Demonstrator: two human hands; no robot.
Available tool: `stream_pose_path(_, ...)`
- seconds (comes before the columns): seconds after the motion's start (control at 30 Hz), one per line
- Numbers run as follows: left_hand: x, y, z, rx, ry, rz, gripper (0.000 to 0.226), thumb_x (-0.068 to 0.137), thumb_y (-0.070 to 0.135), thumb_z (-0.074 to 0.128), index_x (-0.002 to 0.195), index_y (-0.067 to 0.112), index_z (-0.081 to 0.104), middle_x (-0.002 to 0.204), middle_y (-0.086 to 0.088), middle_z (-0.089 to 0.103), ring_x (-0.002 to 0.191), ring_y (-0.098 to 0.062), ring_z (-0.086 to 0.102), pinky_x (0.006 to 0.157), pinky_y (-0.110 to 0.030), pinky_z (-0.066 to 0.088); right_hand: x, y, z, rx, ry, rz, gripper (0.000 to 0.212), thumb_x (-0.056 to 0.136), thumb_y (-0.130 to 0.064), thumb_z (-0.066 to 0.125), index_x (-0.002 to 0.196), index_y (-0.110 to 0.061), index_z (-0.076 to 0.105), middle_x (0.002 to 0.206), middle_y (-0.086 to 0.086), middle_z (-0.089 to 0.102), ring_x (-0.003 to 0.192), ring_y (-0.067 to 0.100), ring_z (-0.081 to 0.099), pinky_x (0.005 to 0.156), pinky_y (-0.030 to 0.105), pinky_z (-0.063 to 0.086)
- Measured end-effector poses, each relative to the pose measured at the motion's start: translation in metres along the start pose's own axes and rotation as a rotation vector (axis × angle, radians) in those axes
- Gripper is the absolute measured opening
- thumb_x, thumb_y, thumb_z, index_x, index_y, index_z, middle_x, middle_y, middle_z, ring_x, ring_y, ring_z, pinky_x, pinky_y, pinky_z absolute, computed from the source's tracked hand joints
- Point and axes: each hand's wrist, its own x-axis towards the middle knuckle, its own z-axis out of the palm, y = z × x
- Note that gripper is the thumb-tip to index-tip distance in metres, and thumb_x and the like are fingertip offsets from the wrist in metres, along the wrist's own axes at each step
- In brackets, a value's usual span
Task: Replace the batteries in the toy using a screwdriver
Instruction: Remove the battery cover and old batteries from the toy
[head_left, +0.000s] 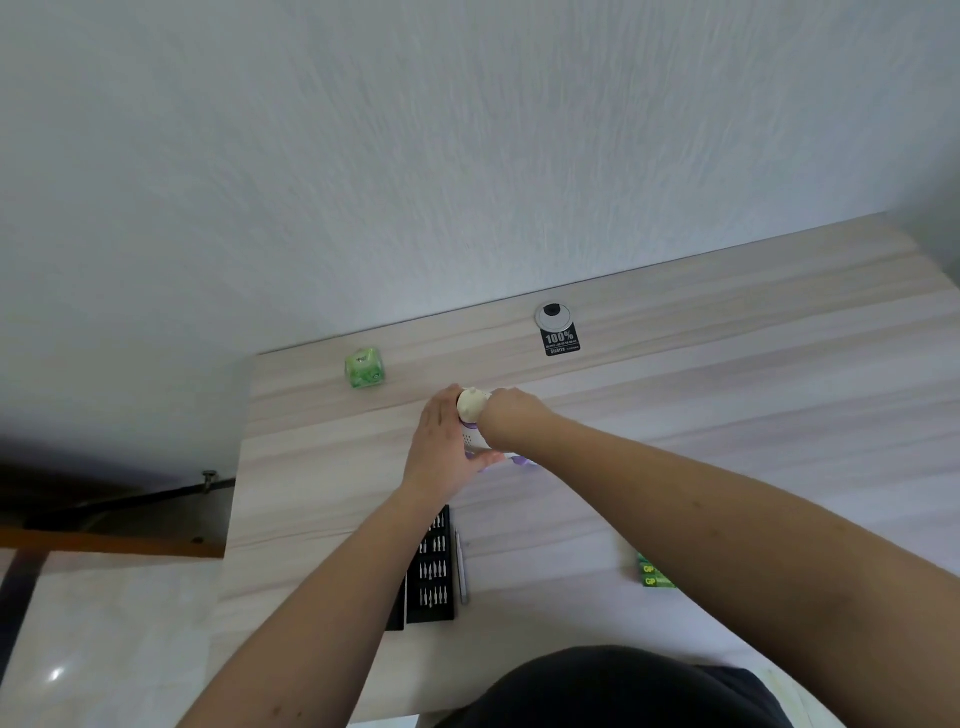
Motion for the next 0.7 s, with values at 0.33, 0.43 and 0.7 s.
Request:
stream_pose_path(0.33,-0.004,0.003,-0.002,-0.009,0.0,0.001,0.102,0.062,0.028,0.087,0.142,-0.001,0.031,0.141,-0.011,0.04,0.132,-0.022,0.036,0.102,-0.013,0.019,0.032,-0.003,0.022,-0.115,0.098,-0.133,0.012,0.086,-0.022,0.057,0.094,-0.018,0.063,0.095,0.003,0.059,0.089,0.024,0.054,0.091,0.042,0.047)
stream_pose_path(0.43,-0.005,0.003,-0.002,-0.004,0.004,0.013,0.099,0.061,0.023,0.087,0.14,-0.001,0.034,0.138,-0.011,0.043,0.128,-0.018,0.035,0.099,-0.011,0.019,0.041,-0.003,0.028,-0.166,0.028,-0.043,0.049,0.07,-0.024,0.076,0.116,-0.017,0.059,0.12,-0.003,0.059,0.111,0.022,0.056,0.099,0.035,0.043)
stream_pose_path(0.7,-0.005,0.002,0.001,-0.012,-0.001,-0.026,0.106,0.062,0.035,0.088,0.143,0.002,0.029,0.143,-0.01,0.037,0.135,-0.022,0.034,0.109,-0.021,0.023,0.002,0.031,0.016,-0.15,0.233,-0.256,0.048,0.089,-0.004,0.055,0.135,-0.005,0.04,0.124,0.014,0.056,0.112,0.031,0.056,0.083,0.035,0.044)
